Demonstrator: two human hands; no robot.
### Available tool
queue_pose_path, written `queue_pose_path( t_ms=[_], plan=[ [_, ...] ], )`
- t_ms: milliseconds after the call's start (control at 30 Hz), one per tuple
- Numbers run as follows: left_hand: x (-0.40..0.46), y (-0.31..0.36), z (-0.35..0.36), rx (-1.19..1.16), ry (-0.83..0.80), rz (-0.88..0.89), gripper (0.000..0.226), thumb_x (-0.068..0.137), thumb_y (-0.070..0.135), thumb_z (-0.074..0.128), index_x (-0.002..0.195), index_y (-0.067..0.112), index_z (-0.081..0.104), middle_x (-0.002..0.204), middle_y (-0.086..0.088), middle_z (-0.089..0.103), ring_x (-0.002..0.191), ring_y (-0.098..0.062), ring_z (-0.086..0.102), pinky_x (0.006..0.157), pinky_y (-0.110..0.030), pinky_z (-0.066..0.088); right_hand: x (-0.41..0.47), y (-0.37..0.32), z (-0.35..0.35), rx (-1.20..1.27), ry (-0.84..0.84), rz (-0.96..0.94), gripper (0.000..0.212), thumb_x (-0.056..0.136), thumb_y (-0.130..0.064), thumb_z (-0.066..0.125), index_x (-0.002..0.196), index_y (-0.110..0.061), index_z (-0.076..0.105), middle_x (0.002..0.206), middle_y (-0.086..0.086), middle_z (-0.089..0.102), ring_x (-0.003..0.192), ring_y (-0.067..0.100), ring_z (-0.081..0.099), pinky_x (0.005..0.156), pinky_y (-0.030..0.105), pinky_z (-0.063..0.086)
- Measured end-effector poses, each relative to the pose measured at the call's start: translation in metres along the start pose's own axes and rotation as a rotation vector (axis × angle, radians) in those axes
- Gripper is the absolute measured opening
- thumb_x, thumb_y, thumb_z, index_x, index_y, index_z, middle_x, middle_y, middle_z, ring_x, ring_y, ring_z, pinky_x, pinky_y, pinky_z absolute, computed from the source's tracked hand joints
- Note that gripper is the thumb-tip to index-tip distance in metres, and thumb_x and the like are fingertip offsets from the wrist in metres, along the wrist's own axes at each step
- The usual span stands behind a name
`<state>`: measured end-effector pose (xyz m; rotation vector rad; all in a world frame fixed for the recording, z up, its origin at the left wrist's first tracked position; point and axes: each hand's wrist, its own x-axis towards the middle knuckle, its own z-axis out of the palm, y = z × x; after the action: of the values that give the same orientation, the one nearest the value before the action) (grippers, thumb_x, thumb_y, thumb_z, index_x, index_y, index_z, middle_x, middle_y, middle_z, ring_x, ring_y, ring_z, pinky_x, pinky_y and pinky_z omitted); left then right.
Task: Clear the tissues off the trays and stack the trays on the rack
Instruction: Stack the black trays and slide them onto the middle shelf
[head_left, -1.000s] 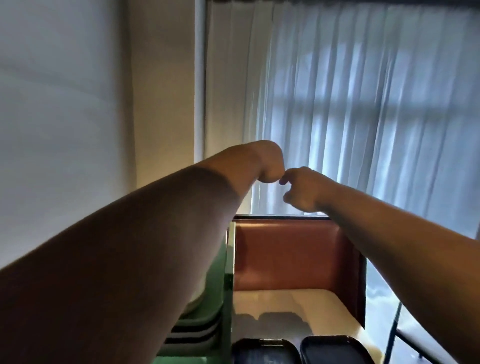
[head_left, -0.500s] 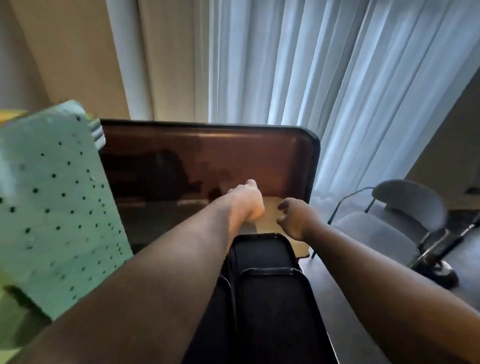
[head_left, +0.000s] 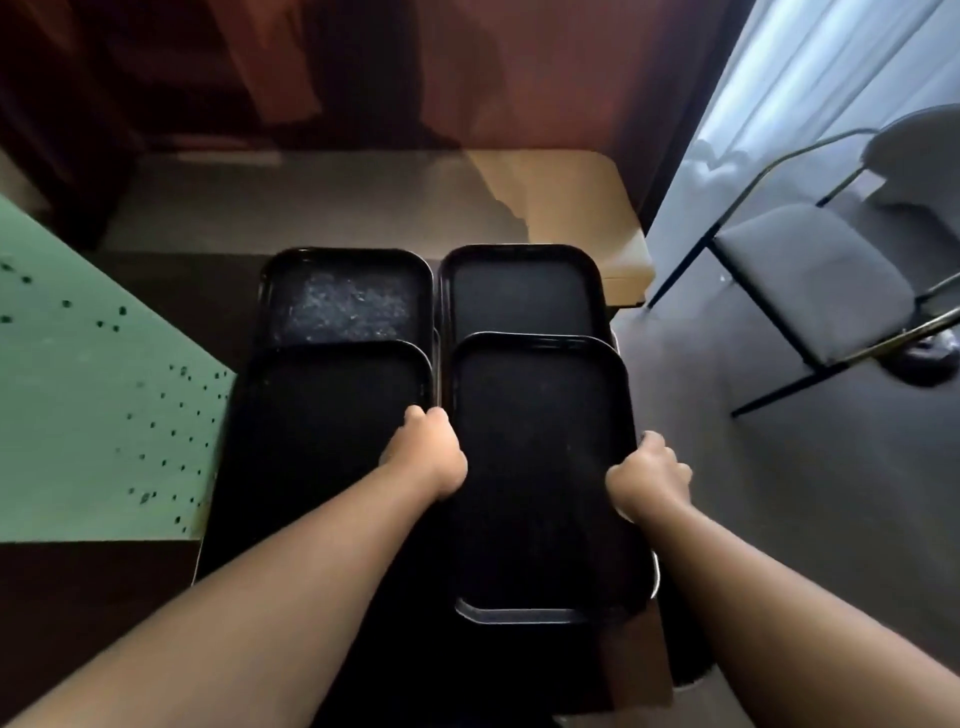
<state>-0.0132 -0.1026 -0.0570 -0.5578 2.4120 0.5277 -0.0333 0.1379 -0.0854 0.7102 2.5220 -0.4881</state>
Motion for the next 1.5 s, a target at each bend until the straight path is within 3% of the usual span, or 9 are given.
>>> queue_pose_path(
  t_ms=[367,733,867,900,933,1000,1133,1267,1500],
  plan=[
    [0.019,0.021,0.018,-0.029,0.078,-0.136,0.032,0.094,0.026,0.057,0.122,0.011,0.056,0.132,-0.007,0.046,0.098,-0.03,0.062,0.07,-0.039,0.048,0.03,0.011,0.013,0.103,0.076,-0.035,0.045,0.089,-0.016,0.049,0.133,-0.016,0.055,0.131,0.009,0.055,0.125,0.034,0.047,0.099,0.045,0.047],
    [0.06,0.035,-0.015,-0.75,0.312,-0.19,0.013,0.086,0.018,0.053,0.083,0.011,0.063,0.082,-0.01,0.065,0.063,-0.02,0.056,0.051,-0.027,0.038,0.052,-0.016,0.002,0.574,0.166,-0.169,0.018,0.099,-0.018,0.05,0.114,-0.016,0.058,0.119,0.003,0.054,0.104,0.025,0.058,0.095,0.045,0.052],
    [0.091,0.046,-0.039,-0.783,0.351,-0.166,0.032,0.081,0.018,0.054,0.101,-0.002,0.069,0.094,-0.024,0.07,0.08,-0.043,0.066,0.061,-0.042,0.05,0.085,-0.052,-0.02,0.591,0.089,-0.195,0.019,0.098,-0.023,0.05,0.114,-0.023,0.061,0.118,0.004,0.062,0.098,0.021,0.063,0.088,0.043,0.057],
    [0.098,0.047,-0.044,-0.79,0.356,-0.147,0.024,0.08,0.015,0.054,0.088,-0.001,0.069,0.096,-0.03,0.066,0.111,-0.03,0.053,0.057,-0.044,0.047,0.092,-0.058,-0.024,0.585,0.076,-0.196,0.019,0.098,-0.022,0.05,0.113,-0.024,0.061,0.116,0.003,0.063,0.097,0.02,0.064,0.085,0.04,0.058],
    [0.102,0.05,-0.05,-0.796,0.346,-0.142,0.014,0.078,0.012,0.054,0.075,0.004,0.065,0.065,-0.022,0.051,0.07,-0.014,0.04,0.053,-0.04,0.04,0.098,-0.063,-0.027,0.579,0.068,-0.204,0.019,0.097,-0.019,0.05,0.112,-0.024,0.062,0.113,0.001,0.064,0.097,0.019,0.064,0.08,0.036,0.057],
    [0.113,0.053,-0.06,-0.803,0.312,-0.15,0.009,0.075,0.011,0.055,0.068,0.006,0.057,0.062,-0.009,0.047,0.062,-0.026,0.047,0.054,-0.031,0.036,0.105,-0.071,-0.033,0.569,0.04,-0.235,0.027,0.096,-0.01,0.048,0.112,-0.024,0.063,0.103,-0.006,0.065,0.093,0.014,0.064,0.068,0.025,0.051],
    [0.12,0.06,-0.065,-0.735,0.224,-0.1,0.006,0.081,0.014,0.056,0.076,0.009,0.054,0.072,-0.006,0.049,0.069,-0.025,0.047,0.056,-0.03,0.034,0.113,-0.083,-0.03,0.515,-0.058,-0.263,0.054,0.087,-0.004,0.046,0.136,-0.022,0.06,0.117,-0.004,0.068,0.107,0.021,0.064,0.084,0.037,0.06],
    [0.117,0.062,-0.052,-0.578,0.222,-0.093,0.037,0.092,0.017,0.053,0.128,0.011,0.057,0.125,-0.01,0.059,0.113,-0.031,0.057,0.084,-0.03,0.039,0.11,-0.083,-0.02,0.411,-0.021,-0.218,0.072,0.077,-0.008,0.046,0.145,-0.032,0.05,0.13,0.001,0.059,0.123,0.031,0.053,0.101,0.053,0.053],
    [0.105,0.055,-0.034,-0.529,0.076,-0.114,0.069,0.092,0.022,0.054,0.155,0.009,0.029,0.153,-0.011,0.045,0.133,-0.031,0.05,0.089,-0.03,0.037,0.117,-0.076,-0.016,0.289,-0.014,-0.061,0.04,0.099,-0.03,0.054,0.135,-0.013,0.058,0.129,0.012,0.062,0.117,0.035,0.059,0.096,0.041,0.049]
  ],
)
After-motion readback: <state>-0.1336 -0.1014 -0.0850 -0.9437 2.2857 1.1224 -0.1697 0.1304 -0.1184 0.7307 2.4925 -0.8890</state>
